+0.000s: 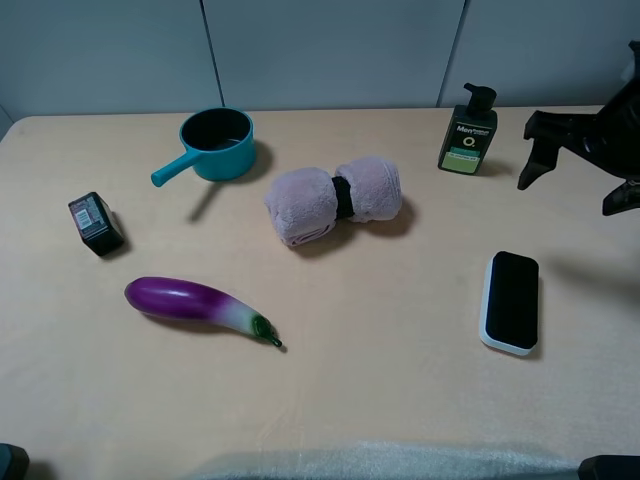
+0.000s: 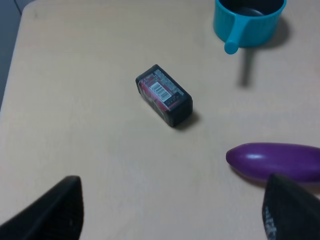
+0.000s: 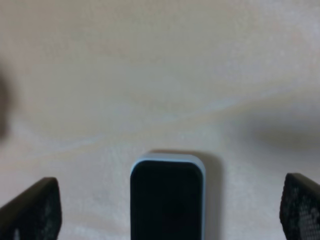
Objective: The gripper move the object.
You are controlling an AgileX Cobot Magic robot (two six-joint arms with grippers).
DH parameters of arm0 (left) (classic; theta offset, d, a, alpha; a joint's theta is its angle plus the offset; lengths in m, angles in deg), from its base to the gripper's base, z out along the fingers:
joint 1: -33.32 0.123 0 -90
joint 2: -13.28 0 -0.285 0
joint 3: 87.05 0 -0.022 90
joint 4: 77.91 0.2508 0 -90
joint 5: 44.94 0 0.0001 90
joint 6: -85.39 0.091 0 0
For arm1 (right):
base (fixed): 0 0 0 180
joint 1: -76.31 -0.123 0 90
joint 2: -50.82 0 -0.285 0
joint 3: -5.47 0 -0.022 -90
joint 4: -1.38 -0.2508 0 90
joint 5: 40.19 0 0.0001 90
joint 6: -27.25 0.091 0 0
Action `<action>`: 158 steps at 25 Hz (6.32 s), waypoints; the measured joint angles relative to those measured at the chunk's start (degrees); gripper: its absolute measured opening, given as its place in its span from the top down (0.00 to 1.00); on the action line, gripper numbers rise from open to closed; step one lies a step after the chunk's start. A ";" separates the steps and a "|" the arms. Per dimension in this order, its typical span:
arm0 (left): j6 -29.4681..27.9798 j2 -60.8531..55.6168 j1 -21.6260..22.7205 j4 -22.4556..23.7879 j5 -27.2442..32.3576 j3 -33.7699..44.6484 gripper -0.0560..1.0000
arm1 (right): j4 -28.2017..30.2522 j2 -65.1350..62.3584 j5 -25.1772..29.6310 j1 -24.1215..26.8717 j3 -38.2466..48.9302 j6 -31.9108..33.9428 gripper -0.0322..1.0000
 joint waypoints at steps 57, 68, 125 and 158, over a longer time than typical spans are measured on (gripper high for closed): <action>0.00 0.00 0.00 0.00 0.00 0.00 0.19 | -2.72 8.01 -17.94 -6.64 17.08 2.97 0.33; 0.00 0.00 0.00 0.00 0.00 0.00 0.19 | -2.25 11.01 -18.02 -6.64 17.08 2.73 0.34; 0.00 0.00 0.00 0.00 0.00 0.00 0.19 | -1.86 3.24 0.38 -6.64 -1.71 -10.01 0.52; 0.00 0.00 0.00 0.00 0.00 0.00 0.19 | 0.11 34.23 15.17 -20.67 -58.42 -18.62 0.52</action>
